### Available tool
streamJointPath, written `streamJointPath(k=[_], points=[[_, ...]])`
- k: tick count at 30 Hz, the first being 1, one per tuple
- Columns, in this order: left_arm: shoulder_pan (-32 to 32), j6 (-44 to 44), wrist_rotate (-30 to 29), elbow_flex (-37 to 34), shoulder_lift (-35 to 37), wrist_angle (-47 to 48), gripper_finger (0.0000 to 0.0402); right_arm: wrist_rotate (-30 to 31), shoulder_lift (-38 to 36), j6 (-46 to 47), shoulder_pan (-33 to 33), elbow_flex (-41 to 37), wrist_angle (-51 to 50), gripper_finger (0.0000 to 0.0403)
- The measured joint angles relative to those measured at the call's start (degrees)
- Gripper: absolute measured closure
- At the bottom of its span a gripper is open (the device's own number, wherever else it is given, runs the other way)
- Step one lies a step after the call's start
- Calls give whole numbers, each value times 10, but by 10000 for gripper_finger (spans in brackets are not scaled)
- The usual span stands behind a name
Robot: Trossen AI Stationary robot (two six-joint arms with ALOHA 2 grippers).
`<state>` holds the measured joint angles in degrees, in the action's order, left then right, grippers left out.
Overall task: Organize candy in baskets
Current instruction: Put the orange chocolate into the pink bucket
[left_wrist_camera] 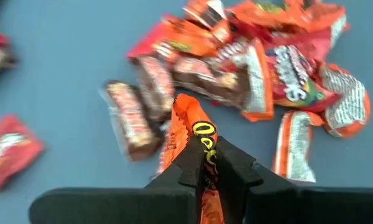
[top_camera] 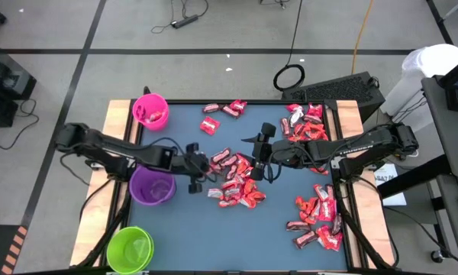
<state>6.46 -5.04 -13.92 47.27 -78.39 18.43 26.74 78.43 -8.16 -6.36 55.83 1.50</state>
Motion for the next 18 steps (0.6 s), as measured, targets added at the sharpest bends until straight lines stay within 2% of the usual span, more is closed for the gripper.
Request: streamJointPath(k=[9, 14, 18], points=[[-19, 28, -172, 0, 136, 109, 368, 0, 0, 0, 0, 0, 0, 193], [-67, 30, -276, 0, 192, 176, 368, 0, 0, 0, 0, 0, 0, 193], [-123, 30, -319, 0, 224, 230, 368, 0, 0, 0, 0, 0, 0, 193]])
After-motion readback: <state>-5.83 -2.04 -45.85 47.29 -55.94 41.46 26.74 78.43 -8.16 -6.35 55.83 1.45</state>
